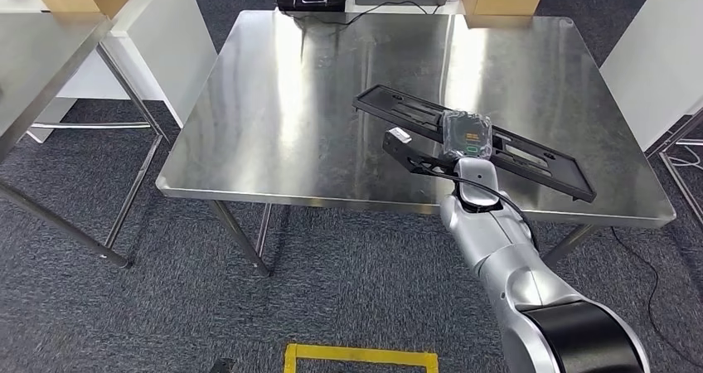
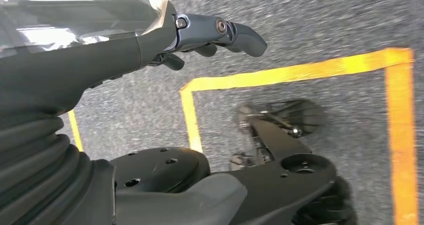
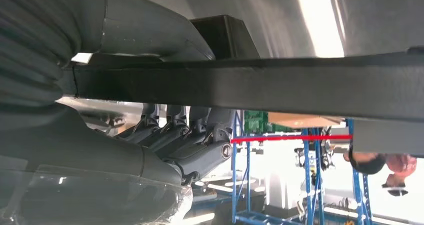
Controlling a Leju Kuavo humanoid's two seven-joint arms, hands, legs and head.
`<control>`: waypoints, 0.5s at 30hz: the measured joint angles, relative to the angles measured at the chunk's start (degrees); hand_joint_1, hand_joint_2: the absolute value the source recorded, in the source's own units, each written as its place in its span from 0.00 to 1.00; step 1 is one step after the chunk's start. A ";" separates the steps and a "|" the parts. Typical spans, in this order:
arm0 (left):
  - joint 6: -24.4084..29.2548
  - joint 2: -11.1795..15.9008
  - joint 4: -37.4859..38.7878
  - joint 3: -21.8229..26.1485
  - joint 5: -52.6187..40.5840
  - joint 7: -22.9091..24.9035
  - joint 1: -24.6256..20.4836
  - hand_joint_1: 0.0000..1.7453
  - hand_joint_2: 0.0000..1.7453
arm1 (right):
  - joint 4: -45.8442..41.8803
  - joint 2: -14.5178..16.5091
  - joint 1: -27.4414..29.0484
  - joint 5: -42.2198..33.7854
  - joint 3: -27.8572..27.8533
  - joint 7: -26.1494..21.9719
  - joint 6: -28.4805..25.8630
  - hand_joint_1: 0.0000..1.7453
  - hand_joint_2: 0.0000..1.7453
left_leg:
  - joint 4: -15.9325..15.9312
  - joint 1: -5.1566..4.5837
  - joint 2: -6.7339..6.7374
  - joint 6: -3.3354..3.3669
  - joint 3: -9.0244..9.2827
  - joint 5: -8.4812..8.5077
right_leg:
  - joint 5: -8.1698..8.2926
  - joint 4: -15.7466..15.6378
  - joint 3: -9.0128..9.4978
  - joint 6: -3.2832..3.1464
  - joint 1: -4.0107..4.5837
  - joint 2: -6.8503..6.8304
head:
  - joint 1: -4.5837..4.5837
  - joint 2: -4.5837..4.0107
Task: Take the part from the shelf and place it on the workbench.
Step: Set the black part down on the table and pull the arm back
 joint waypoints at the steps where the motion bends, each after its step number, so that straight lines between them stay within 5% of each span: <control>1: -0.02 0.10 0.00 -0.01 -0.03 -0.05 0.07 0.00 1.00 | 0.02 -0.04 0.03 -0.01 0.02 0.00 0.00 1.00 1.00 | -3.90 -0.34 -0.05 0.64 0.60 3.71 | -0.80 -0.01 0.93 0.25 0.12 0.12 | 0.03 0.00; 3: -0.02 0.22 0.00 0.00 -0.08 -0.09 0.21 0.00 1.00 | 0.04 -0.10 0.11 -0.04 0.07 0.02 -0.01 1.00 1.00 | -9.04 -0.99 -0.43 1.70 1.95 8.76 | -2.37 -0.48 2.22 0.77 0.50 0.39 | 0.07 0.00; 5: -0.04 0.20 0.00 0.01 -0.15 -0.16 0.12 0.00 1.00 | -0.06 -0.19 -0.09 -0.08 0.09 0.05 -0.04 1.00 1.00 | -10.45 -1.14 -0.64 2.16 3.28 8.95 | -2.85 -0.66 3.67 1.41 1.02 0.60 | 0.10 0.00; 7: -0.08 0.11 0.00 0.00 -0.27 -0.26 -0.13 0.00 1.00 | -0.20 -0.35 -0.47 -0.09 0.08 0.13 -0.06 1.00 1.00 | -10.96 -1.04 -0.51 2.78 4.84 8.46 | -2.31 2.19 3.09 2.01 1.14 0.34 | 0.09 0.00; 9: -0.08 0.04 0.00 -0.02 -0.40 -0.31 -0.22 0.00 1.00 | -0.25 -0.57 -0.42 -0.05 0.09 0.26 -0.07 1.00 1.00 | -11.10 -1.10 -0.48 3.51 6.38 7.43 | -2.95 9.42 -1.41 1.96 1.07 -0.08 | 0.06 0.00; 12: 0.01 0.03 0.00 -0.03 -0.56 -0.23 -0.07 0.00 1.00 | -0.25 -1.00 0.83 -0.02 0.09 0.45 -0.07 1.00 1.00 | -11.09 -1.31 -0.82 3.92 8.74 5.27 | -8.41 17.05 -8.79 1.05 1.23 -0.23 | 0.06 0.00; 13: 0.07 0.02 0.00 -0.03 -0.65 -0.09 -0.01 0.00 1.00 | -0.25 -1.16 1.21 -0.03 0.09 0.49 -0.07 1.00 1.00 | -11.08 -1.43 -1.06 3.93 9.64 4.58 | -9.71 16.30 -9.94 0.97 1.29 -0.23 | 0.08 0.00; 14: 0.22 0.01 0.00 -0.03 -0.78 0.22 0.02 0.00 1.00 | -0.25 -1.32 1.45 -0.02 0.08 0.51 -0.07 1.00 1.00 | -11.07 -1.59 -1.31 3.92 10.60 3.85 | -9.29 13.82 -10.48 1.19 1.33 -0.24 | 0.10 0.00; 15: 0.54 -0.01 0.00 -0.03 -0.93 0.68 0.04 0.00 1.00 | -0.23 -1.48 1.57 -0.03 0.08 0.52 -0.07 1.00 1.00 | -11.07 -1.76 -1.50 3.90 11.52 3.10 | -6.79 10.22 -10.68 1.68 1.43 -0.25 | 0.10 0.00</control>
